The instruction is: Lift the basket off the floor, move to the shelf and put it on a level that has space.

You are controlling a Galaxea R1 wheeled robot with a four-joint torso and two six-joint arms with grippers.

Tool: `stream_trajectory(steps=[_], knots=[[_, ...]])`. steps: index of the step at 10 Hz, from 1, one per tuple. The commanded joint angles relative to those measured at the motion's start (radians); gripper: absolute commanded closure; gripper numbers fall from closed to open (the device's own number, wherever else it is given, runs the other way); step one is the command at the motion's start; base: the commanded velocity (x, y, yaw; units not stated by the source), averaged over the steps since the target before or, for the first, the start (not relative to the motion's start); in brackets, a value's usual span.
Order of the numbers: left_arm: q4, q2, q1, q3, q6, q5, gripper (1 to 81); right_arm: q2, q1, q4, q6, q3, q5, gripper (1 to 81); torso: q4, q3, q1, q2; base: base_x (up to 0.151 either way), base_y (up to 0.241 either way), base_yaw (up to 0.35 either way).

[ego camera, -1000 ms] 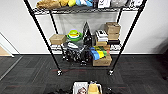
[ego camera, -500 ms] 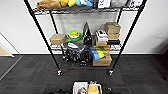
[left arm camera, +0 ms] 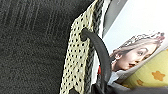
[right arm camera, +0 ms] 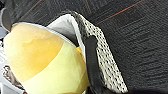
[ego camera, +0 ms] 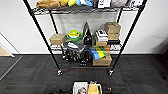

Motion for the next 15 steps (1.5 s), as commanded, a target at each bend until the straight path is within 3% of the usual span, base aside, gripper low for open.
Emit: stream_trajectory(steps=[1,4,9,10,12,15], knots=[[-0.025,-0.047,-0.107,0.095,-0.002,0.078,81.1,-0.032,0.097,0.025,0.012,0.064,-0.061,81.1,0.0,0.1,-0.062,0.096,0.0,0.0,0.0],[-0.034,-0.084,-0.107,0.155,-0.004,0.077,81.1,-0.084,0.084,0.042,0.013,0.155,-0.027,81.1,0.0,0.147,-0.107,0.169,0.0,0.0,0.0],[-0.052,-0.211,-0.101,0.359,-0.004,0.072,81.1,-0.197,0.055,0.054,0.013,0.363,0.041,81.1,0.0,0.323,-0.219,0.346,0.0,0.0,0.0],[-0.054,-0.233,-0.098,0.396,-0.004,0.072,81.1,-0.222,0.048,0.054,0.013,0.411,0.062,81.1,0.0,0.26,-0.239,0.378,0.0,0.0,0.0],[-0.054,-0.278,-0.09,0.49,-0.004,0.071,81.1,-0.264,0.032,0.054,0.013,0.489,0.083,81.1,0.0,0.304,-0.278,0.434,0.0,0.0,0.0],[-0.051,-0.368,-0.069,0.647,-0.004,0.023,81.1,-0.348,0.011,0.053,0.01,0.641,0.132,81.1,0.0,0.317,-0.336,0.524,0.0,0.0,0.0]])
